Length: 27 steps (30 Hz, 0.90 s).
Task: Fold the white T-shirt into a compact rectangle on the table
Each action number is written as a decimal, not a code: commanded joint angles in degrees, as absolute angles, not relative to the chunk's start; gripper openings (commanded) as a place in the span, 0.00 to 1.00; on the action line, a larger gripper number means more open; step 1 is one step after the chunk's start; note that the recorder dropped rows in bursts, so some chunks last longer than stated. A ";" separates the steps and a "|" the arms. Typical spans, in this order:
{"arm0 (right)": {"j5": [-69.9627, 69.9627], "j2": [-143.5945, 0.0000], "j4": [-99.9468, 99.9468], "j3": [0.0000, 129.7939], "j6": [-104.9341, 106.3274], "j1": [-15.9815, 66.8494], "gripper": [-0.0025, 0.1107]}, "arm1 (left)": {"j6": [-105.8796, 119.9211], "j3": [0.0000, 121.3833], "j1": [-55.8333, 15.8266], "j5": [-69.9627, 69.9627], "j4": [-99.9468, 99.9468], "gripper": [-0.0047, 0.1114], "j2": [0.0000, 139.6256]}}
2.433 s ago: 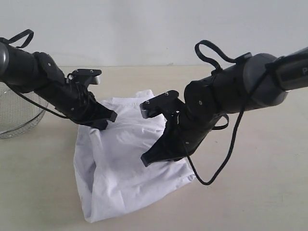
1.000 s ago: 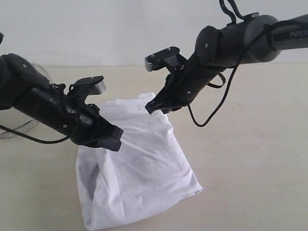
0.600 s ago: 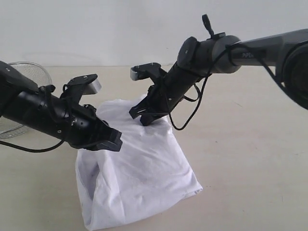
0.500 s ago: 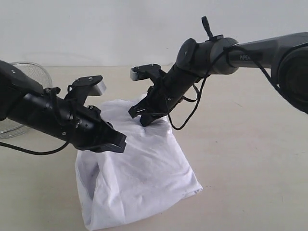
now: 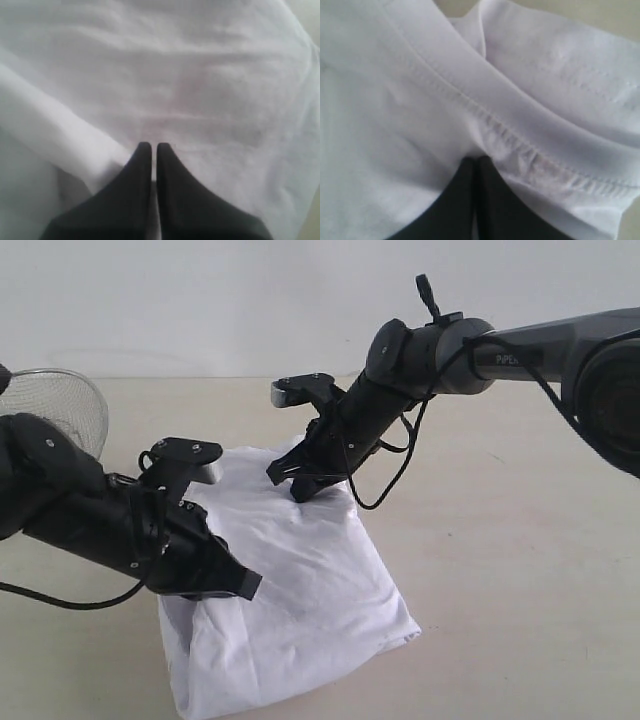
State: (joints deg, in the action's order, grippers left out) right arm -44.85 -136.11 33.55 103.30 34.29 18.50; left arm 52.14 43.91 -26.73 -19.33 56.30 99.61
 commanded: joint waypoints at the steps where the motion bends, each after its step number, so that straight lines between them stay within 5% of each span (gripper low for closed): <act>1: -45.60 -136.57 32.31 103.44 34.37 18.29 0.02 | 48.50 43.09 -27.00 -18.99 54.37 0.08 100.38; 11: -45.95 -136.57 31.23 103.44 34.37 18.21 0.02 | 23.79 38.13 -23.97 -17.44 30.27 0.08 101.09; 27: -48.93 -135.88 31.15 103.44 34.80 16.51 0.02 | 21.21 38.40 -21.96 -20.39 26.97 0.08 82.21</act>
State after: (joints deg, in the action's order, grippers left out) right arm -46.69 -136.11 33.09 103.30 34.29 17.21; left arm 22.50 39.24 -22.67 -19.28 27.80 82.20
